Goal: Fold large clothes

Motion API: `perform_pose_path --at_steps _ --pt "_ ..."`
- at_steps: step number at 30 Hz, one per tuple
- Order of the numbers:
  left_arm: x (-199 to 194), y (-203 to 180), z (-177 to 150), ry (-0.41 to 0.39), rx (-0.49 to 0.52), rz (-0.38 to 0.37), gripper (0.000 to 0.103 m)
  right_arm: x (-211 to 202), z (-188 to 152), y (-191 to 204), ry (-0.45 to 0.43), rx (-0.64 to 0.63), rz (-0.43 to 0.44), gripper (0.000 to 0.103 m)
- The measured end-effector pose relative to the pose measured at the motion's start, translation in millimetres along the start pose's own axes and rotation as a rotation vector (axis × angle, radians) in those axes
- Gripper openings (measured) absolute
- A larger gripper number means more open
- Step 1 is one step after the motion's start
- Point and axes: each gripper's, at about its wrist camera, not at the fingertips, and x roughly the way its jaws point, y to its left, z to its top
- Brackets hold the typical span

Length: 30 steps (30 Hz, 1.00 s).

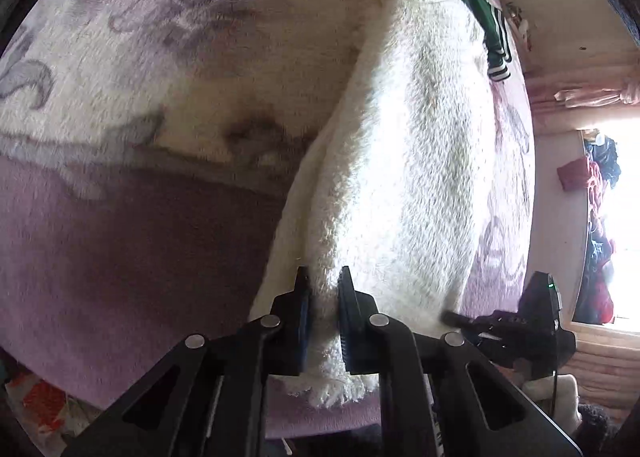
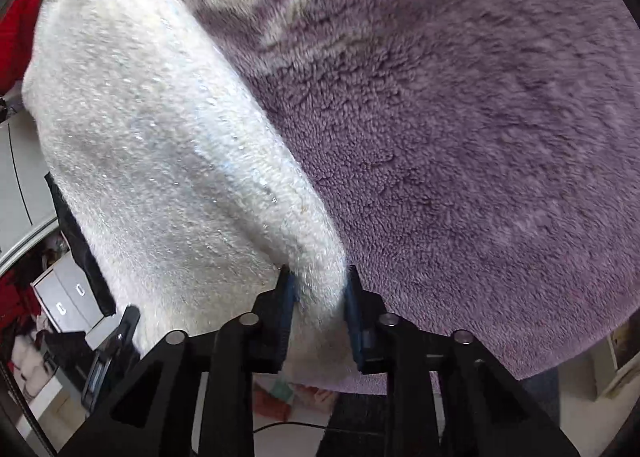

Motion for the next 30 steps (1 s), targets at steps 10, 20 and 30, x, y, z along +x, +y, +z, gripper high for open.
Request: perform_pose_path --at_steps 10,20,30 --pt "28.6 32.1 16.5 0.126 -0.029 -0.09 0.021 -1.8 -1.3 -21.0 -0.01 0.002 0.021 0.01" --pt "76.0 21.2 22.0 0.163 0.017 -0.185 0.057 15.1 44.1 -61.5 0.076 -0.012 0.456 0.069" --pt "82.3 -20.9 18.2 0.094 0.058 -0.154 0.057 32.9 51.5 -2.2 0.169 -0.216 0.52 0.091"
